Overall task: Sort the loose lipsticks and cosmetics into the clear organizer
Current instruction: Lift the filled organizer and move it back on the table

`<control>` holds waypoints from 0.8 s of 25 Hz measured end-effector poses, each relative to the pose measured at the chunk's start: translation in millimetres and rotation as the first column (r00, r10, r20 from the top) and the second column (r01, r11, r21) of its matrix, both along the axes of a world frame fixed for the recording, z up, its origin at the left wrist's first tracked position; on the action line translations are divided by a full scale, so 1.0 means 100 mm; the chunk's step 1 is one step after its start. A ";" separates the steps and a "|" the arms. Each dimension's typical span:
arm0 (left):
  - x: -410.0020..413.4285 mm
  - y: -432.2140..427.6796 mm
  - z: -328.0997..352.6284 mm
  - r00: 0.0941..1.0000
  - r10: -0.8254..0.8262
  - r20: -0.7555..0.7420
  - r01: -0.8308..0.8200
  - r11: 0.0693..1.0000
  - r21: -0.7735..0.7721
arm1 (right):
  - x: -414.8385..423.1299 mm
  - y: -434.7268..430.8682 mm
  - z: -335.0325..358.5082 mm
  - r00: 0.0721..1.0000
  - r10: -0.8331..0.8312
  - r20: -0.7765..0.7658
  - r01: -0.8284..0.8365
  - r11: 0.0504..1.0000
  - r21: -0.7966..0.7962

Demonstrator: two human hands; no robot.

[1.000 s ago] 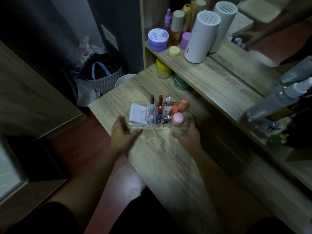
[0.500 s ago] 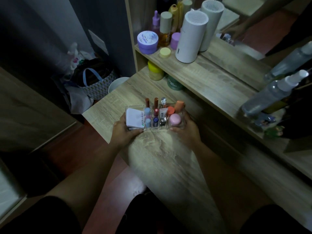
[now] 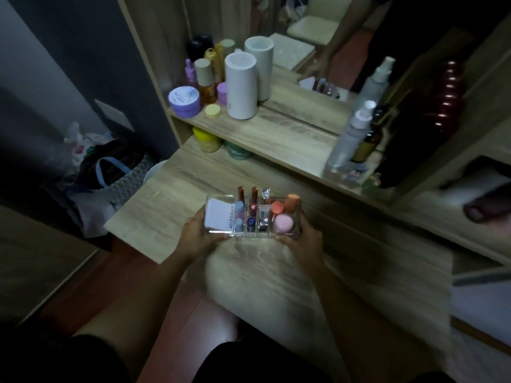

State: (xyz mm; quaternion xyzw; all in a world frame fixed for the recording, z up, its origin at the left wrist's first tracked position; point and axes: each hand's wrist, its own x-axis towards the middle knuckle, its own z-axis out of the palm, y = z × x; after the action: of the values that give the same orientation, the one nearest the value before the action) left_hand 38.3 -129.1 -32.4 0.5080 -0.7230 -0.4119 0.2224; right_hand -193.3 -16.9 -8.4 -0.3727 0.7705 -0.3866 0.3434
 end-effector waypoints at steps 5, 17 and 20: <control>-0.44 0.13 -0.08 0.988 -0.134 0.073 0.135 0.991 -0.010 | -0.21 0.54 0.07 0.983 -0.141 0.118 0.139 0.990 0.023; -1.52 0.46 -0.12 0.900 -0.436 -0.009 0.436 0.899 0.049 | -0.83 1.40 -0.13 0.910 -0.413 -0.035 0.412 0.892 0.184; -1.67 0.50 -0.14 0.883 -0.469 -0.017 0.469 0.881 0.065 | -0.94 1.50 -0.24 0.896 -0.444 -0.036 0.442 0.877 0.189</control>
State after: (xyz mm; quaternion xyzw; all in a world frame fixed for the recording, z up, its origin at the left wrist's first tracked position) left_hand -128.7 -78.8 -46.2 0.3251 -0.8102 -0.4775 0.0993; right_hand -287.0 132.8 -32.4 -0.1503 0.8674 -0.3804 0.2835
